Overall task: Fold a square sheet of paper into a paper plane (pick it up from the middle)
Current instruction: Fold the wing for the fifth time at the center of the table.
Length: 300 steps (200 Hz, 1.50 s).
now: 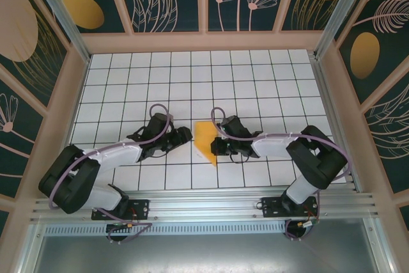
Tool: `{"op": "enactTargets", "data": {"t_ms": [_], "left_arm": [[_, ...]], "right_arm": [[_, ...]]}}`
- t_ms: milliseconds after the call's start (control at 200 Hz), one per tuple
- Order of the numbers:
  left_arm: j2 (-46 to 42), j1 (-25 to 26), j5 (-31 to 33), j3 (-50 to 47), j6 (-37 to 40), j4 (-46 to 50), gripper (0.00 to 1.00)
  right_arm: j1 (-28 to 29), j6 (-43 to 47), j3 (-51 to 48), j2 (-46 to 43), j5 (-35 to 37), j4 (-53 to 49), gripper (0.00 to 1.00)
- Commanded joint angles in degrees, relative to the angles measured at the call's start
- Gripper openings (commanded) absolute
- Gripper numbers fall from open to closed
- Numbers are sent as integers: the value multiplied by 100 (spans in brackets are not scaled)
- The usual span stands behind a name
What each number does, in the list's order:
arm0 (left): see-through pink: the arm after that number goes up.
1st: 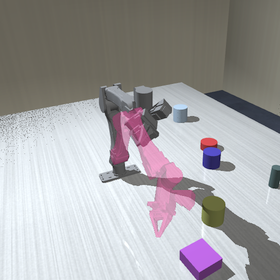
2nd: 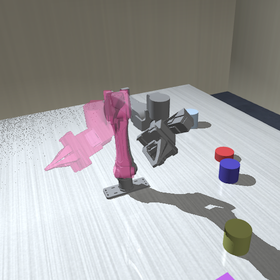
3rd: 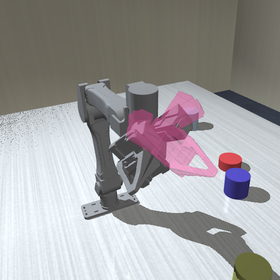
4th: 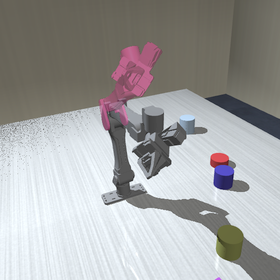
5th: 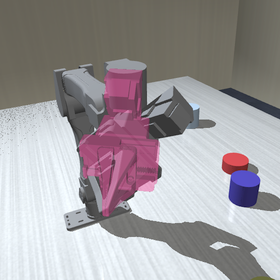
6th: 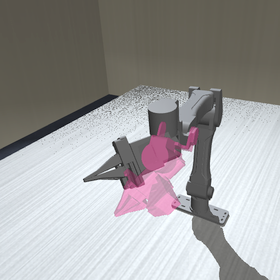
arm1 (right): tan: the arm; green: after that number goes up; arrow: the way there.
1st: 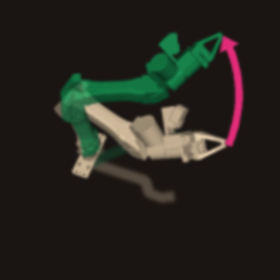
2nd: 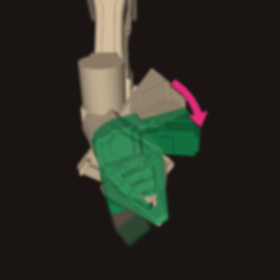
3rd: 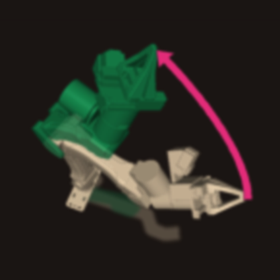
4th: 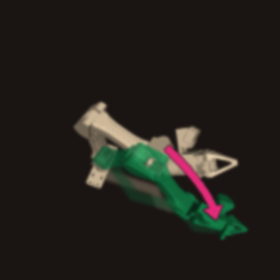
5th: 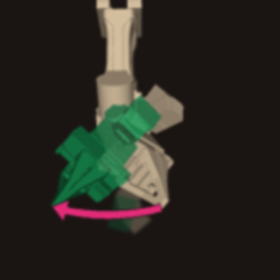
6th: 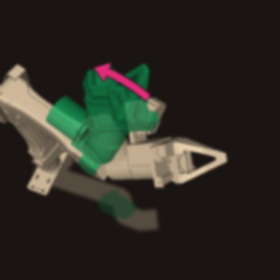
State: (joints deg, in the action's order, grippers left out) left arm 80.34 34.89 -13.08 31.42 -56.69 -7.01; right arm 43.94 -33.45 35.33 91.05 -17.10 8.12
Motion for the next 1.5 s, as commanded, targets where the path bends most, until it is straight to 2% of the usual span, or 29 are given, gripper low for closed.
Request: {"op": "enactTargets", "data": {"t_ms": [0, 285, 420, 660, 1196, 1496], "left_arm": [[147, 144, -58, 222, -154, -37, 67], [609, 624, 318, 499, -496, 174, 66], [709, 744, 231, 462, -701, -65, 66], [808, 775, 45, 276, -1004, -550, 63], [1283, 879, 68, 327, -1198, -760, 61], [1472, 883, 33, 365, -1276, -1015, 57]], "right_arm": [[-104, 80, -232, -166, -395, 495, 4], [-254, 150, -388, -210, -523, 620, 4], [-314, 126, -481, -210, -550, 715, 4], [-344, 85, -551, -217, -558, 831, 4], [-386, -65, -799, -211, -573, 1137, 5], [-408, -72, -787, -211, -635, 1209, 5]]}}
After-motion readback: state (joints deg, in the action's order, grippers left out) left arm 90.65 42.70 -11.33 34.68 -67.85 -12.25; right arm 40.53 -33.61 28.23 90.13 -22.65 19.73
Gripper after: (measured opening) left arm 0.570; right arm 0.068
